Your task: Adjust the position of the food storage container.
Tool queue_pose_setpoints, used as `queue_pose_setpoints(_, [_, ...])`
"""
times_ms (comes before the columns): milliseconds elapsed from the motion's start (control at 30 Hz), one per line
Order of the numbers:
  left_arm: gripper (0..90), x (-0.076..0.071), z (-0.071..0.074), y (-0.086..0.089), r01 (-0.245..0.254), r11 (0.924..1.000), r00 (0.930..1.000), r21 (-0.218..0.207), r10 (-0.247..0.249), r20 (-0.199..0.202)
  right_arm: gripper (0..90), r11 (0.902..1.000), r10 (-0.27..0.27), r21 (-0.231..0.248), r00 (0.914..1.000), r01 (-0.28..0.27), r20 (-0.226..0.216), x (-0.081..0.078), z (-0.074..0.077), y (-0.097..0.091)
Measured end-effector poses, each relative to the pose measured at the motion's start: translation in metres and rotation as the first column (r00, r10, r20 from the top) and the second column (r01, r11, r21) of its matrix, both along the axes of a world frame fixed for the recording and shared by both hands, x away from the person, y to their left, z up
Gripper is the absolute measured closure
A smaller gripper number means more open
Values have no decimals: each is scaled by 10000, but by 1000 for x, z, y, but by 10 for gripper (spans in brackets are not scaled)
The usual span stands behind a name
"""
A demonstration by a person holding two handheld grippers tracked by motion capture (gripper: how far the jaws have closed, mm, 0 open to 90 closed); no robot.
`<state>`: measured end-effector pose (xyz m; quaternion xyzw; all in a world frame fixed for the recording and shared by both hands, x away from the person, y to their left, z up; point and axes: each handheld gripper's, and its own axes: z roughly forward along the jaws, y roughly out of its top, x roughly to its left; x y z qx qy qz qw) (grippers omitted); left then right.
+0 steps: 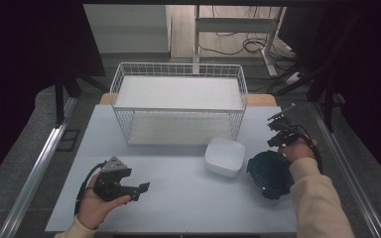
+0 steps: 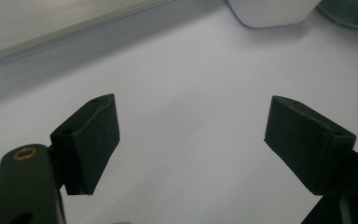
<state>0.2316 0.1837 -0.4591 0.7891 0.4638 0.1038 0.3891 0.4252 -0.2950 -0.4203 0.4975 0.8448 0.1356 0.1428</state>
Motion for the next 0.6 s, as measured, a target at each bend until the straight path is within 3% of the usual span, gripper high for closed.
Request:
queue_pose_setpoints(100, [176, 0, 0, 1, -6, 10000, 10000, 20, 6, -21, 892, 9999, 41, 150, 10000, -41, -20, 4, -6, 4])
queue_pose_setpoints(367, [177, 0, -1, 1, -33, 10000, 10000, 46, 33, -5, 896, 9986, 459, -223, 9977, -470, -490, 3, -20, 11])
queue_pose_setpoints(500, [177, 1, -3, 0, -19, 10000, 10000, 89, 20, -69, 897, 9994, 353, 66, 9988, -351, -331, -1, -21, 11])
queue_pose_setpoints(600, [177, 2, -4, -1, 3, 9999, 9999, 123, -1, -134, 898, 9991, 425, -3, 9987, -425, -267, -4, -21, 12])
